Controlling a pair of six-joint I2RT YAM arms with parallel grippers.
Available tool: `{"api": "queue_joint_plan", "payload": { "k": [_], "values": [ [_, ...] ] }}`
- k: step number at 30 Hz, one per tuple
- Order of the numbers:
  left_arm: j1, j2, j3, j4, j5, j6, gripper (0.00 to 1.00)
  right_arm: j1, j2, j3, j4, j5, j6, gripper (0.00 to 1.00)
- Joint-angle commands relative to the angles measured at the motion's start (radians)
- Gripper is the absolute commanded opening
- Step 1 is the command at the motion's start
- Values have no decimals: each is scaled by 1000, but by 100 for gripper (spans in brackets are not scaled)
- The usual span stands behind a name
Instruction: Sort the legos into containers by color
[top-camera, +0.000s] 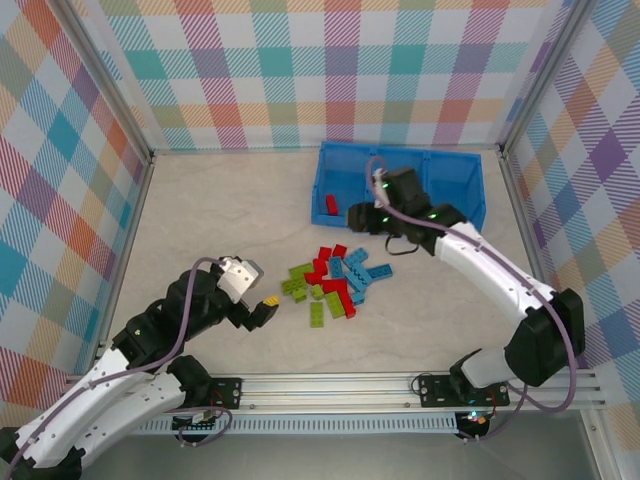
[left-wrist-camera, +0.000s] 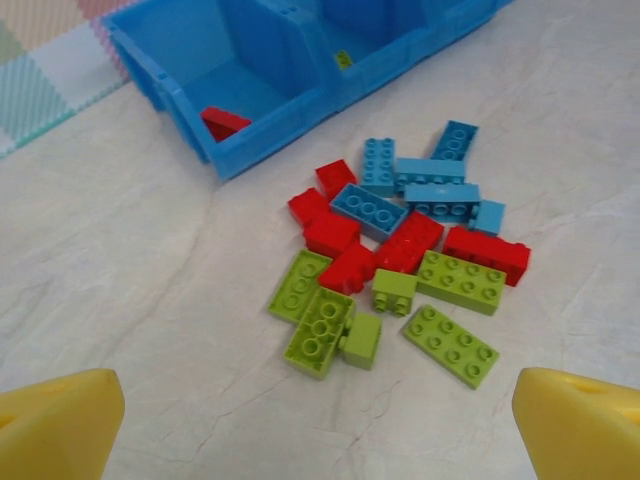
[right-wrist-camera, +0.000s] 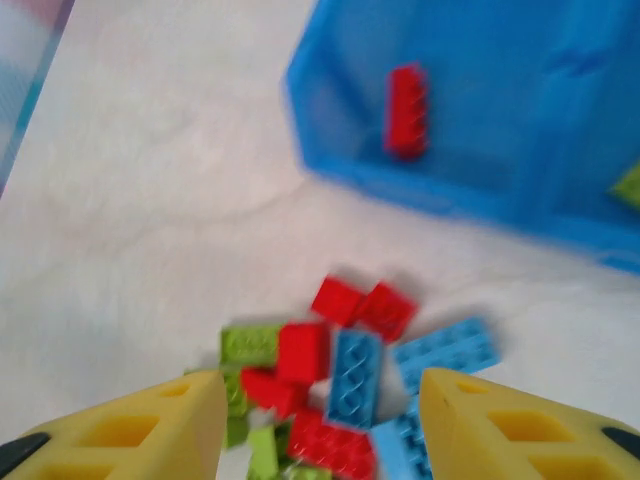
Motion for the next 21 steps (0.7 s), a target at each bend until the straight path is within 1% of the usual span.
{"api": "queue_joint_plan", "payload": {
  "k": [1, 2, 5, 11, 13, 16, 17, 21],
  "values": [
    [12, 31, 12, 25, 162, 94, 100, 73, 124, 34, -86, 87, -17, 54],
    [11, 37, 5, 18, 181, 129, 100, 92, 167, 57, -90, 129, -10, 54],
    [12, 36, -29, 11, 186, 170, 100, 113, 295, 138, -116, 199, 1, 54],
    [12, -31, -73, 23, 248, 186, 100, 113, 486, 248, -110, 239, 6, 55],
    [12, -46, -81, 23, 257, 191, 100, 112, 529, 277, -125, 273, -1, 56],
    [11, -60, -86, 23, 260, 191, 100, 98, 571, 297, -138, 309, 24, 61],
    [11, -62, -87, 24, 259, 194, 100, 91, 577, 294, -134, 304, 42, 60],
    [11, -61, -87, 30, 266, 198, 100, 77, 574, 260, -93, 296, 115, 54]
  ]
}}
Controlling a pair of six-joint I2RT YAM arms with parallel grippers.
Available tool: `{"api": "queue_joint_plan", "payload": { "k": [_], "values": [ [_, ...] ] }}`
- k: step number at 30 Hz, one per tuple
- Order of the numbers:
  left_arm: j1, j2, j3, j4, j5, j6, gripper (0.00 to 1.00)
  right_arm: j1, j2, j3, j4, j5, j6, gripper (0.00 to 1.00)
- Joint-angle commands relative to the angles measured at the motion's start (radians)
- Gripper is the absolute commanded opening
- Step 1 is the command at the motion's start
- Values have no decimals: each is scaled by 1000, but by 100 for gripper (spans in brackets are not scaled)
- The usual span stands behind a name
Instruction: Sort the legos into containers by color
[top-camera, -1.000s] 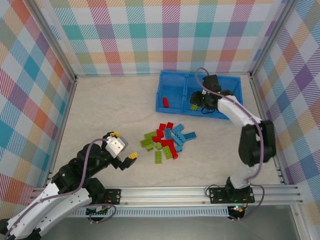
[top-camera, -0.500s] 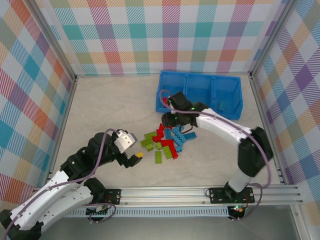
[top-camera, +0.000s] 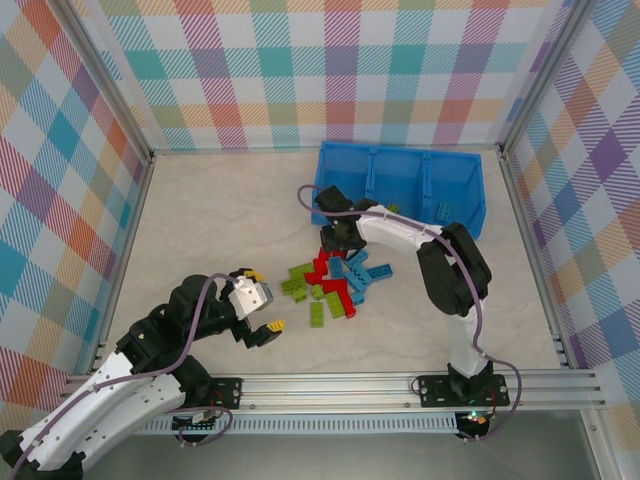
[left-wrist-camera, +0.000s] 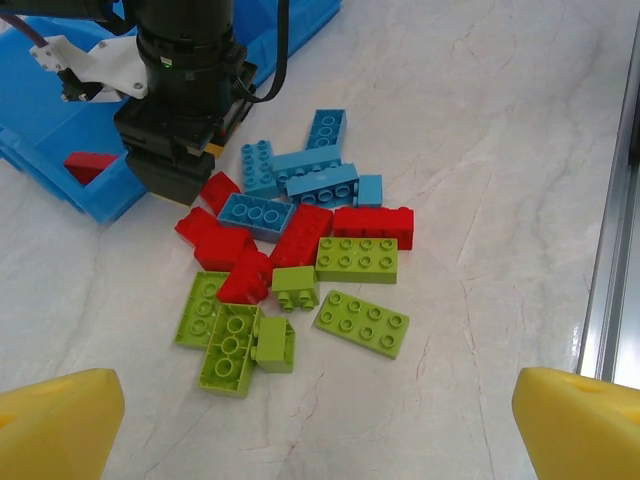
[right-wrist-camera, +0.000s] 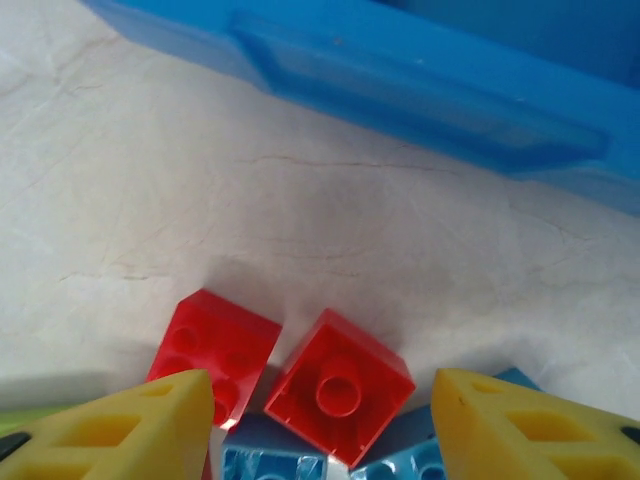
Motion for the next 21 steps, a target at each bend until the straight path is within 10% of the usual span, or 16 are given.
{"api": "queue_joint_plan", "payload": {
  "k": [1, 21],
  "values": [
    [6, -5, -12, 19, 33, 20, 100, -14, -4, -19, 22, 16, 80, 53],
    [6, -6, -13, 16, 44, 25, 100, -21, 67, -51, 29, -31, 220, 42]
  ]
}}
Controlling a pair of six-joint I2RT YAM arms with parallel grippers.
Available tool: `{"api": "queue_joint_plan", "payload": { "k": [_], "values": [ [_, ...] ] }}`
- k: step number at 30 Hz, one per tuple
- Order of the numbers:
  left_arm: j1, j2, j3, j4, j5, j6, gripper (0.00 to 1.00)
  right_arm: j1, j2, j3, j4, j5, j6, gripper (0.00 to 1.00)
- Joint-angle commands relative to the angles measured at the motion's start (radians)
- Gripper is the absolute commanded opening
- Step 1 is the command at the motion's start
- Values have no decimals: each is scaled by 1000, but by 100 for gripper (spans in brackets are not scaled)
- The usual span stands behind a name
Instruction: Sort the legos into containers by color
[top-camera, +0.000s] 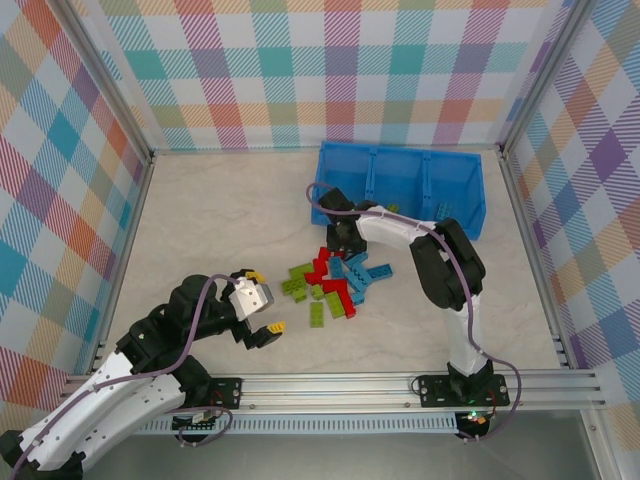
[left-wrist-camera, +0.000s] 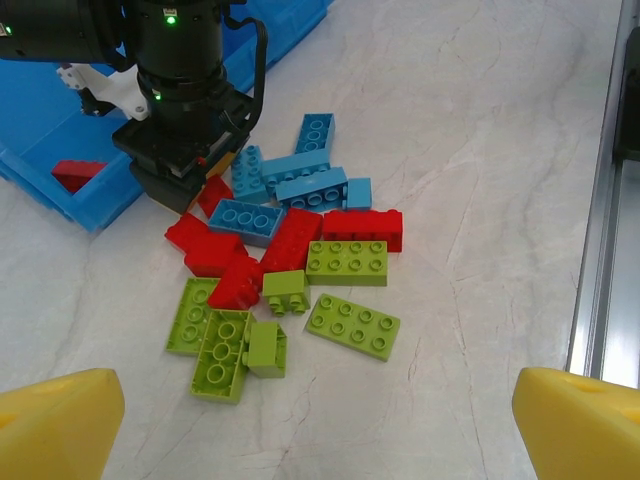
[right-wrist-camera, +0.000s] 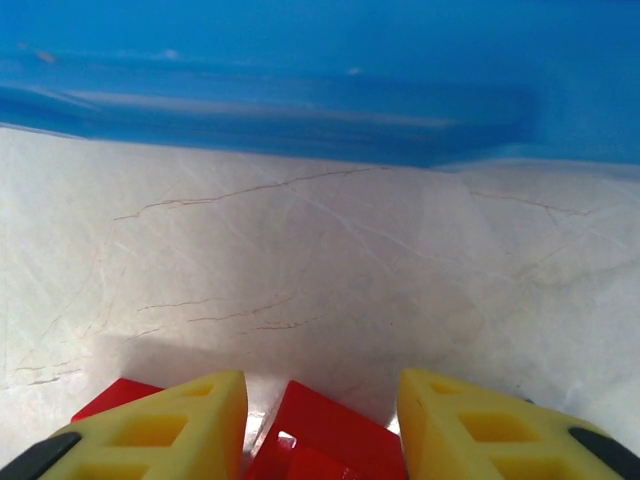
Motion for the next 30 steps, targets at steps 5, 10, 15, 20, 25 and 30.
{"api": "queue_joint_plan", "payload": {
  "k": [5, 10, 15, 20, 25, 30],
  "values": [
    [6, -6, -13, 14, 25, 16, 100, -8, -63, -80, 23, -19, 64, 37],
    [6, -9, -14, 12, 26, 18, 100, -15, -129, -98, 48, -6, 59, 33],
    [7, -12, -14, 12, 25, 18, 100, -14, -216, -103, 68, 21, 19, 31],
    [6, -11, -15, 17, 28, 20, 100, -13, -280, -41, 91, 89, -94, 30],
    [6, -6, -13, 18, 27, 24, 100, -15, -208, 118, 166, 245, -331, 30],
    [6, -31, -21, 14, 11, 24, 100, -30, -21, 313, 204, 354, -523, 29]
  ]
}}
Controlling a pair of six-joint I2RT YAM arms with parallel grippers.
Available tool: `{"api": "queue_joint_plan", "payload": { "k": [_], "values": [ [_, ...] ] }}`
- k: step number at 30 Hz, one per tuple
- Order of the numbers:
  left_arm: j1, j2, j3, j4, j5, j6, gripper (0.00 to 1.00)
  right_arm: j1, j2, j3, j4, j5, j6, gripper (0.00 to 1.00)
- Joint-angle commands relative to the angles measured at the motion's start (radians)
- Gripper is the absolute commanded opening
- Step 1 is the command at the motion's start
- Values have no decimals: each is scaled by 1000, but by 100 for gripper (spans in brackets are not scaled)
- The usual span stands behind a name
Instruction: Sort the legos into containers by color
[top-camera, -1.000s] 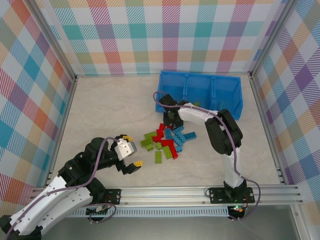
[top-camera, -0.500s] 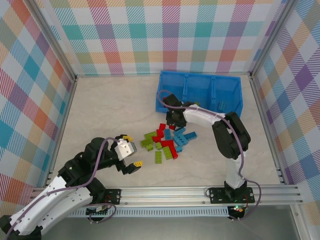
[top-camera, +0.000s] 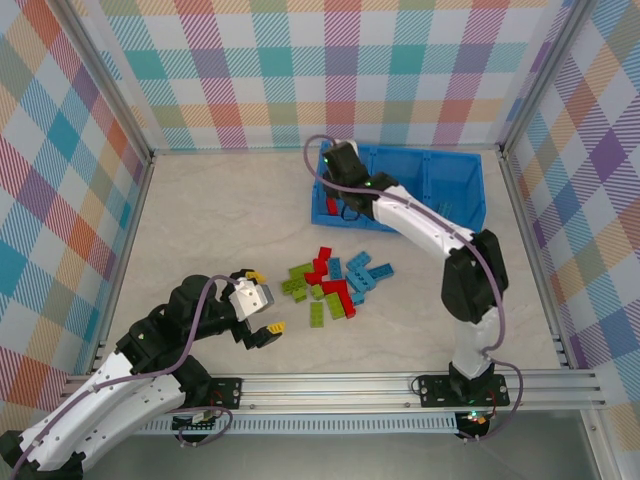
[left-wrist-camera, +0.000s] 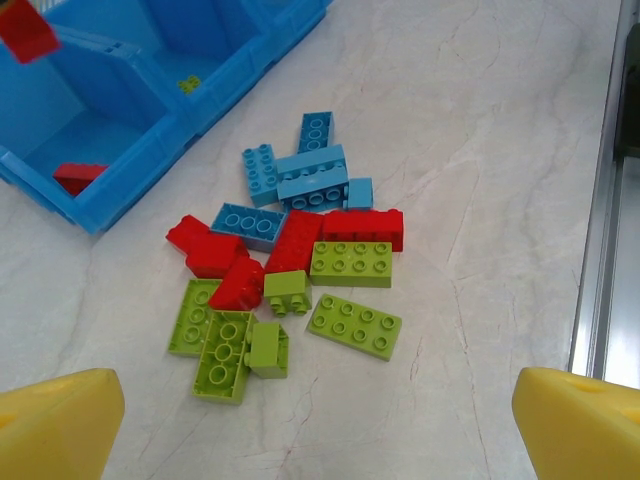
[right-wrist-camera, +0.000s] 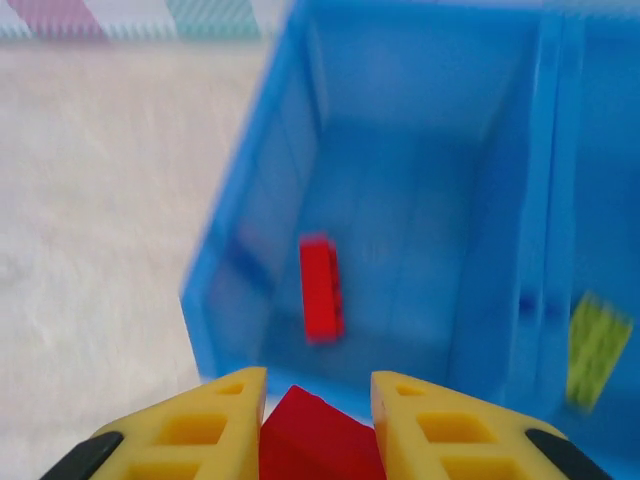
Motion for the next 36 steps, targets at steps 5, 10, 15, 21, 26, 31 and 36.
{"api": "queue_joint_plan", "payload": {
  "k": [5, 10, 15, 21, 26, 31, 36],
  "values": [
    [6, -55, -34, 21, -6, 12, 100, -35, 241, 227, 13, 74, -217, 32],
    [6, -48, -40, 33, -8, 7, 100, -37, 275, 285, -23, 19, -212, 49],
    [7, -29, -36, 31, -6, -2, 100, -37, 194, 244, -50, -20, -175, 52],
    [7, 72, 54, 8, -201, -277, 100, -37, -58, 58, -123, -295, -112, 66],
    [7, 314, 252, -141, -481, -750, 100, -36, -338, -244, -135, -633, -39, 77],
    [2, 521, 269, -102, -478, -1201, 95, -35, -574, -513, -171, -786, 61, 78],
    [-54, 715, 269, -75, -426, -1511, 97, -26, -729, -681, -283, -936, 99, 78]
  ]
}}
